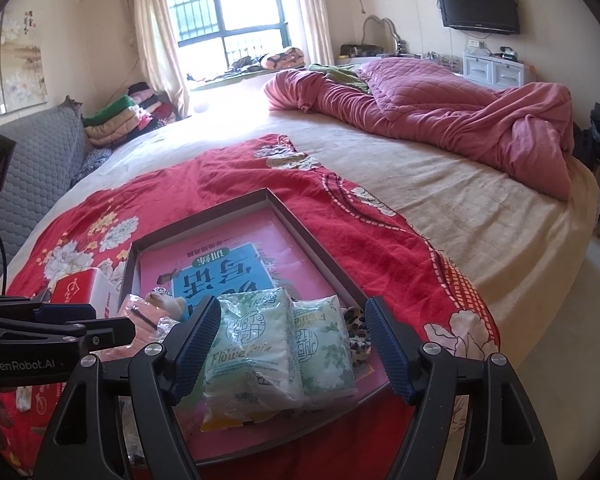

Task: Organize soft objects
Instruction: 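Withdraw both grippers from the tray toward the scrunchie and white bear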

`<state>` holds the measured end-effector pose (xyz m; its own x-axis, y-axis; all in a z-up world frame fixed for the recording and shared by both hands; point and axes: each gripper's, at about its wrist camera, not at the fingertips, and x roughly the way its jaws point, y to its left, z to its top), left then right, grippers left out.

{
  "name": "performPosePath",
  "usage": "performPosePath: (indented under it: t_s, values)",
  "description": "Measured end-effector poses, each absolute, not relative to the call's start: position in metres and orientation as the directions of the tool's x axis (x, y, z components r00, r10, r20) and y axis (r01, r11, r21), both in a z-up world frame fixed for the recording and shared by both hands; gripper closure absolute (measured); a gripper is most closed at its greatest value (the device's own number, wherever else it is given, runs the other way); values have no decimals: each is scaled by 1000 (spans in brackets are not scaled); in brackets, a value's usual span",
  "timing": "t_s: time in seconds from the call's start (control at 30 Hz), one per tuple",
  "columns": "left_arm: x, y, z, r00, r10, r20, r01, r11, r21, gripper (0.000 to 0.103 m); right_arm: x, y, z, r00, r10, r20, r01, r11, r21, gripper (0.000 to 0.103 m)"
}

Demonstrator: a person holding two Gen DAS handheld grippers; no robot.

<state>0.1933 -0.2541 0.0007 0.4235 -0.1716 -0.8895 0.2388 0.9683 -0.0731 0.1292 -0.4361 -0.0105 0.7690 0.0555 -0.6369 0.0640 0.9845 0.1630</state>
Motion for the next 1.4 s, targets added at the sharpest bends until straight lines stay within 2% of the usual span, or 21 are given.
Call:
performPosePath:
  t_s: [0.1,0.53,0.97,1.4]
  values:
    - [190,-252,7,435,-171,-884,237,969,-71,35,128,-436,-9,771,44,-635,74,985,158,27]
    - [170,-229,32,495,-159,-854,217,975,-56,24,120,-430,4,788,1,-616,89,989,115,26]
    - [142,-180,62,558,-116,-821,148,988,-39,23,97,-383,56,849,39,-526,-7,998,64,26]
    - [107,-116,81,595,-59,-802,55,998,-32,22,68,-302,95,871,158,-465,-195,980,-33,25]
